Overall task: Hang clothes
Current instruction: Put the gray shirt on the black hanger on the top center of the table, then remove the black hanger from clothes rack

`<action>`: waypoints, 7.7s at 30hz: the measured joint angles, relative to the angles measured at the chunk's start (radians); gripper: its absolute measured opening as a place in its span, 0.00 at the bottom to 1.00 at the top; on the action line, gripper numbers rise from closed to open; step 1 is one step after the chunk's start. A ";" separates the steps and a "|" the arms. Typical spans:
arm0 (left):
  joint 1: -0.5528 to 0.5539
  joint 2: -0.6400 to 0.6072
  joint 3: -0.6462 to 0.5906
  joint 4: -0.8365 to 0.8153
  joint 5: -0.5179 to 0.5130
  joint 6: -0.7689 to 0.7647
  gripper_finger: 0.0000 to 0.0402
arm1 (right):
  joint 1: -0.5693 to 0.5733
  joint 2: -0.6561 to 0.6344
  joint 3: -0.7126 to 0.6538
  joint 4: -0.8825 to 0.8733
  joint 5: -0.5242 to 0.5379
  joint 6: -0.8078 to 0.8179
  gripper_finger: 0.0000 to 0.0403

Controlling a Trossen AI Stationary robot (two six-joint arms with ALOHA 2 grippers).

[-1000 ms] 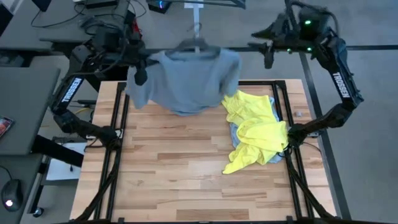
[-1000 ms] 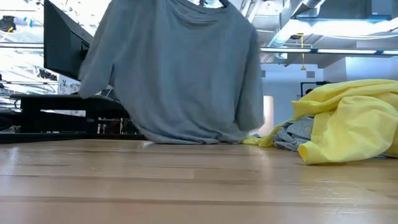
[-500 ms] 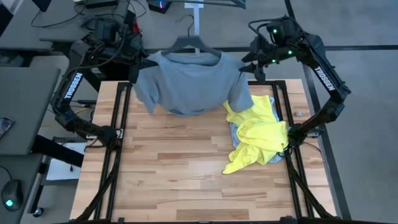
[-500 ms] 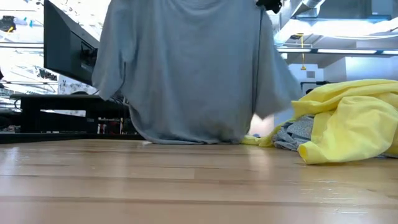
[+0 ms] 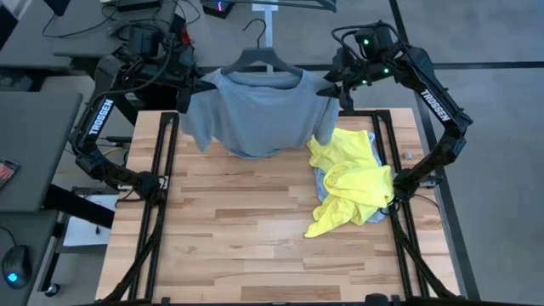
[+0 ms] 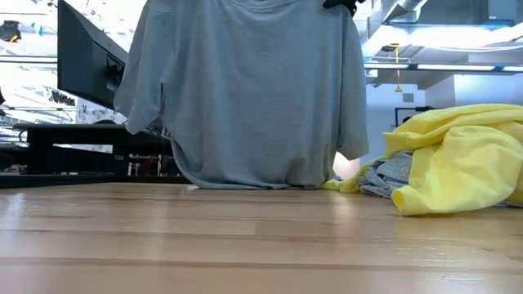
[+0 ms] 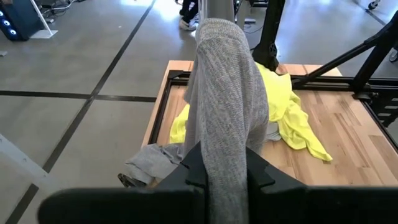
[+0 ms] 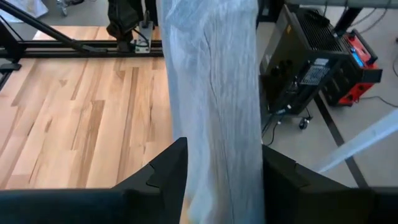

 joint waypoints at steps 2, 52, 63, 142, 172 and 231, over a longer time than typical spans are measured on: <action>0.000 0.000 0.000 -0.001 0.000 0.000 0.04 | 0.000 0.000 0.000 0.004 0.000 0.000 0.30; -1.030 -0.257 -0.961 0.201 -1.084 -0.579 0.27 | -0.029 -0.091 0.000 -0.085 -0.037 0.073 0.30; -1.023 -0.248 -0.683 0.177 -1.073 -0.463 0.44 | -0.026 -0.081 0.000 -0.092 -0.038 0.079 0.30; -0.038 0.052 -0.464 0.391 -0.430 -0.368 0.43 | -0.199 0.386 -0.001 1.234 0.703 -0.498 0.52; -0.038 0.052 -0.464 0.383 -0.429 -0.383 0.43 | -0.330 0.207 0.000 0.964 0.566 0.226 0.41; -0.037 0.053 -0.464 0.399 -0.447 -0.401 0.43 | -0.359 0.493 -0.303 2.038 0.183 1.003 0.40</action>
